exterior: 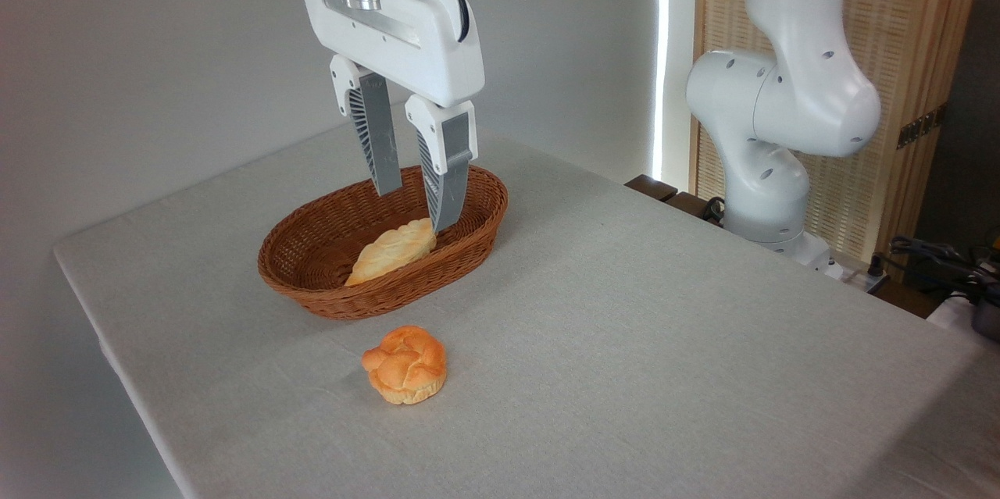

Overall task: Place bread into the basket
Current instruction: 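Move the open gripper from above the basket toward the orange roll, then lower the gripper onto the orange roll and close on it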

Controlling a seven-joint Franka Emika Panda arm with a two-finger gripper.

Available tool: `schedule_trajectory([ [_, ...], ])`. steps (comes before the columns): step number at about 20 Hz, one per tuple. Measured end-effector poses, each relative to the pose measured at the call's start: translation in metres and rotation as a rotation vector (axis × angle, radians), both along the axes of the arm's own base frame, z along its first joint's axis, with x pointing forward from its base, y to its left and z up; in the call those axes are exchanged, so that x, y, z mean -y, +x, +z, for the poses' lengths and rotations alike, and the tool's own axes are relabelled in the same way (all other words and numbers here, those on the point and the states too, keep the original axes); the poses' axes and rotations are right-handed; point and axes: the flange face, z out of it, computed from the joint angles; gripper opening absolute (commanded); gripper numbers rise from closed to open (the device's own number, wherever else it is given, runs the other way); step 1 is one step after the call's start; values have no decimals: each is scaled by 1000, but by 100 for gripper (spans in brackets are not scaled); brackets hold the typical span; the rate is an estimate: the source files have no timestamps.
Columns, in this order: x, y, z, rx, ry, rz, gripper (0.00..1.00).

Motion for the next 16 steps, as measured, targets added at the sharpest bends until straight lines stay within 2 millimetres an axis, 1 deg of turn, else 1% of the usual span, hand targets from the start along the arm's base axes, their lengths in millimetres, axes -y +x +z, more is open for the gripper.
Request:
schedule_trajectory([
  [3,11,8,-8,39,-1,-17,100],
  [6,26,18,-29,55,-3,-40,100],
  [8,33,25,-52,28,-5,-50,100],
  [11,36,33,-89,7,-7,-56,100],
  [14,35,34,-124,16,-4,-89,100],
  [16,36,32,-143,31,-2,-107,100],
])
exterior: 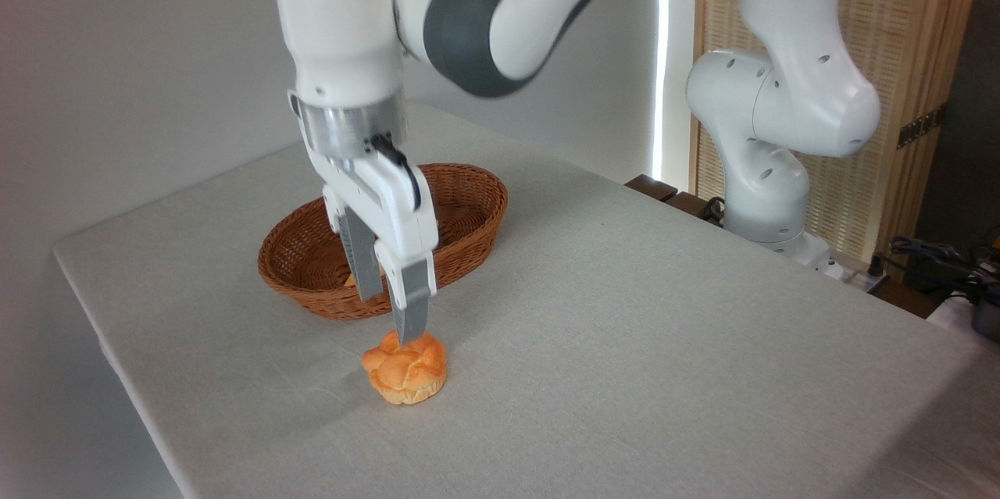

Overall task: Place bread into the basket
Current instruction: 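Lower the gripper onto the orange roll and close on it, then lift the orange roll and carry it over the wicker basket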

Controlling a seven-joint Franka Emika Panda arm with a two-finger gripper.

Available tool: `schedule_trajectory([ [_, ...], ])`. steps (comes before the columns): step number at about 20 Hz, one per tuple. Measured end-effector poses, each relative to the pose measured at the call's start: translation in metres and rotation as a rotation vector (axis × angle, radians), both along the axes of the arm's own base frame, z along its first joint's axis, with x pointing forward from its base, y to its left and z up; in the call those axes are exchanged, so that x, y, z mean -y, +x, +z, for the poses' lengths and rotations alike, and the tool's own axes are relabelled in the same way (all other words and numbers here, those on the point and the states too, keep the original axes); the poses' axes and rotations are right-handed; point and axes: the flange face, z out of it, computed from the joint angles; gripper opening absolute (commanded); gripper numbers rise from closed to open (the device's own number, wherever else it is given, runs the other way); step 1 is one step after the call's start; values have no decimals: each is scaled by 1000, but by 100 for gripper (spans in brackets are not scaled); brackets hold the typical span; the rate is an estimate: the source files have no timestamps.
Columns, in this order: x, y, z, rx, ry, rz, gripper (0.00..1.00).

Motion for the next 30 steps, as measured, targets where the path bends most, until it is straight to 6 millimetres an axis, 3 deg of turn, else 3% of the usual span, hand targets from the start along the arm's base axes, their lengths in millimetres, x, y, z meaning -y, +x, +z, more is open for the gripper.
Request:
schedule_trajectory([
  [5,20,-4,-40,17,-1,-37,100],
  [8,23,-2,-50,17,8,-66,99],
  [10,23,-2,-53,16,31,-110,87],
  [13,22,-1,-57,14,66,-167,78],
  [15,22,-1,-62,8,82,-206,47],
  [16,22,-1,-64,5,90,-225,24],
  [17,22,0,-65,4,96,-242,14],
  [30,22,0,-64,6,99,-256,14],
])
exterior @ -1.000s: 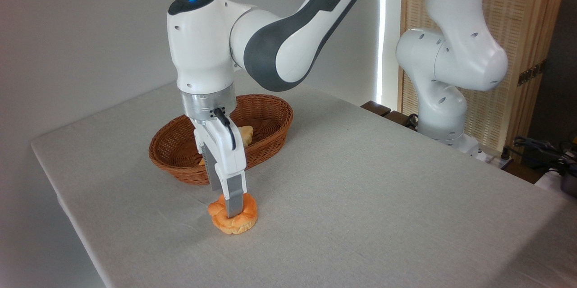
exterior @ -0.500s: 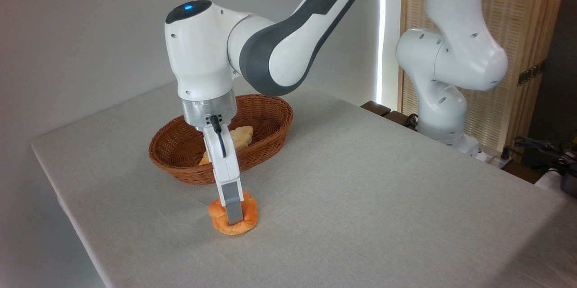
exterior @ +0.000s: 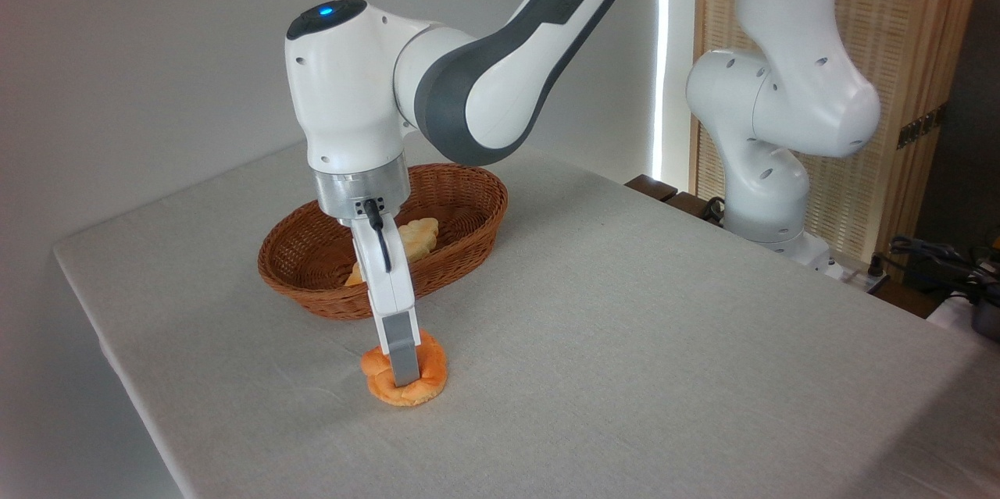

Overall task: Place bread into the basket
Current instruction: 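Lift the orange roll and carry it over the wicker basket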

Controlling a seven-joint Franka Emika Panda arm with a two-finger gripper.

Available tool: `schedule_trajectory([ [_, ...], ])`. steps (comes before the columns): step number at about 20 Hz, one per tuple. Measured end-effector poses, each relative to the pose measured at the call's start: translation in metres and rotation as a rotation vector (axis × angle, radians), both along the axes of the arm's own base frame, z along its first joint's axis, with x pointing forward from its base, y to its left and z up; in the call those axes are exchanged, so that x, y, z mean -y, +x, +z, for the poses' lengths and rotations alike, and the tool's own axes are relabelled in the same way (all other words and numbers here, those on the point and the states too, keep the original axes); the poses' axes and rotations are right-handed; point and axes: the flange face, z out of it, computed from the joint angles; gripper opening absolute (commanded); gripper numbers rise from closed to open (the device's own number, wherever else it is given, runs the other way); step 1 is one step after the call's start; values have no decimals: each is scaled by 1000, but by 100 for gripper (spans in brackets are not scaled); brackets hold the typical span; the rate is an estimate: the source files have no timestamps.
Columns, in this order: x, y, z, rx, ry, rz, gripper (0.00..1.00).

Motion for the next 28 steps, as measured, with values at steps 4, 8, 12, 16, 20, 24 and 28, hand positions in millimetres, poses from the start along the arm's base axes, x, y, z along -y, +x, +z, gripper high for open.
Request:
schedule_trajectory([
  [4,-1,0,1,1,0,1,14],
  [8,-1,2,6,12,-2,2,19],
  [12,0,4,45,0,-48,36,27],
  [16,1,-8,116,-95,-84,118,30],
  [20,22,-18,141,-132,-108,291,29],
  [24,68,-25,133,-175,-129,434,51],
  [28,103,-23,107,-215,-126,470,100],
])
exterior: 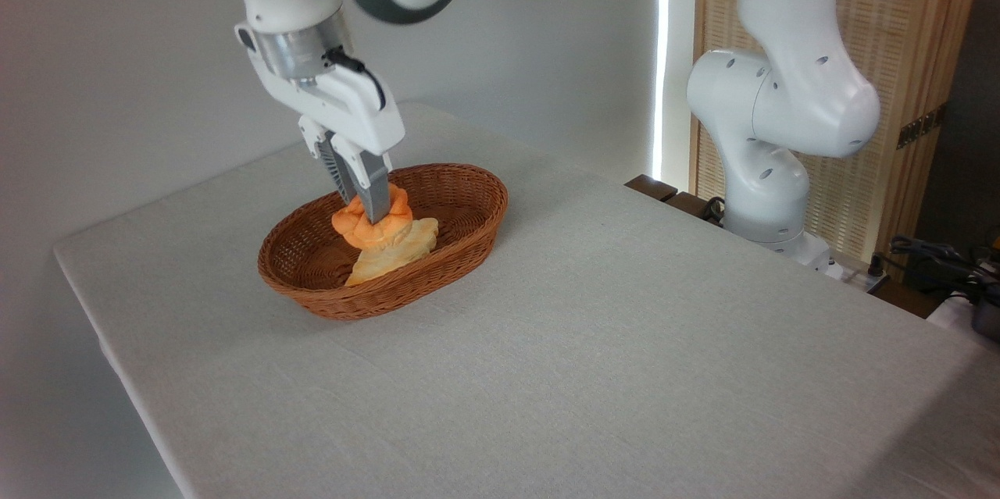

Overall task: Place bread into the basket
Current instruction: 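Lower the roll into the basket and open the gripper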

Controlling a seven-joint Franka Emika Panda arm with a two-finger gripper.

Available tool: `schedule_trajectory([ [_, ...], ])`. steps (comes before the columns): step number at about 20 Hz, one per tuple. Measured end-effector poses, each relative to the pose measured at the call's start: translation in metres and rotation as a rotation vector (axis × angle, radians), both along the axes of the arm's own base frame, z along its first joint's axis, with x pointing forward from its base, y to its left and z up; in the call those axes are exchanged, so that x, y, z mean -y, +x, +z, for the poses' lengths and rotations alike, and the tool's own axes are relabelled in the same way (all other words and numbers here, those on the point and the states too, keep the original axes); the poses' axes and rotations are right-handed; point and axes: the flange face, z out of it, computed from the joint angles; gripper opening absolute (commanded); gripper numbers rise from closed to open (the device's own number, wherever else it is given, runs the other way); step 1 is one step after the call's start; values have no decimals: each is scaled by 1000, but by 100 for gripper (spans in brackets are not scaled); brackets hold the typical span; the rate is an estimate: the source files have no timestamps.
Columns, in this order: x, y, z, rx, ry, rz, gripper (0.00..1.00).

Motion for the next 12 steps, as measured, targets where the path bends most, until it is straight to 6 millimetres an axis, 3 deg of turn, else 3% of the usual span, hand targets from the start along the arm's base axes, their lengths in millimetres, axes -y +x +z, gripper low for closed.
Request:
schedule_trajectory([
  [4,4,6,-13,-9,-4,30,100],
  [12,4,8,-11,-1,-7,33,100],
])
